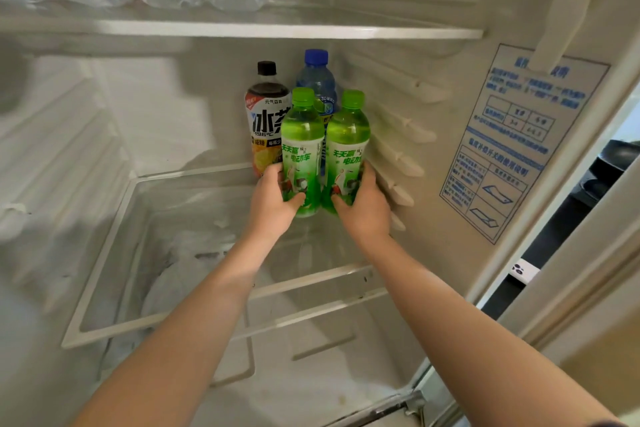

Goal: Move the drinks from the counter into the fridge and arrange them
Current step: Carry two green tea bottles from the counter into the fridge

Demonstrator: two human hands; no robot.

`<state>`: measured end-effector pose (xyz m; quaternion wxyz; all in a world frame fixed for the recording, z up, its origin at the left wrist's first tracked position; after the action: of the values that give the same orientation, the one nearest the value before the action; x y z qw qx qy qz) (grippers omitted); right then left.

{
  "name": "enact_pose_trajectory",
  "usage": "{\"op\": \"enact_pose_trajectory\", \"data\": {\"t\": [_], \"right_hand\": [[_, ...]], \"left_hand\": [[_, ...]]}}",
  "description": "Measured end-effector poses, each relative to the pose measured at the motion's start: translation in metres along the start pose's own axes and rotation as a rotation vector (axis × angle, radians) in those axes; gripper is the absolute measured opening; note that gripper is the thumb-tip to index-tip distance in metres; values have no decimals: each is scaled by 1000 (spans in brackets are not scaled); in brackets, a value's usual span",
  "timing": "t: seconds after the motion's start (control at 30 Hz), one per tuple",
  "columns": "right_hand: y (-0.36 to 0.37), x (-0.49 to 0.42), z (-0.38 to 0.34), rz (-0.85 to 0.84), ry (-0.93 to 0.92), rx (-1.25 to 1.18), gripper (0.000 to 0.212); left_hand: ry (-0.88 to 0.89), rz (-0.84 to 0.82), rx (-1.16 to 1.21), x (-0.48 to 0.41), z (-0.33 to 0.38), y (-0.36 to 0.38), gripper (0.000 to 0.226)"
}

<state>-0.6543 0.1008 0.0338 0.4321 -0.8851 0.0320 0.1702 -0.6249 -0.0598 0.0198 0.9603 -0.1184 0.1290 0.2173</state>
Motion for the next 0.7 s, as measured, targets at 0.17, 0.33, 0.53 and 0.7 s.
{"op": "enact_pose_trajectory", "data": {"t": [0.17,0.33,0.53,0.7], "right_hand": [[6,-6,1,-34,17,-10,78],[4,17,10,-15,15,-82,63],[-26,72,30,19,18,-168,45],[-60,139,42,169,-122,-54,27]], "left_hand": [[-29,18,-25,-3,-1,0,62],[105,159,-37,31,11,-7,60],[275,57,87,93,29,-6,39],[326,-111,128,139,29,20,23]]}}
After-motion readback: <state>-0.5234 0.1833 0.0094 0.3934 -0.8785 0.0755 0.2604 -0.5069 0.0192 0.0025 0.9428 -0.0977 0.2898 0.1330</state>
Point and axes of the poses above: each hand's wrist, its own x-axis away from the middle knuckle, its own y-axis out of the palm, z = x × y, the point moved 3 cm from there along -x, towards the middle knuckle, and after that the axes turned 14 degrees about x, right-handed, at the moved point
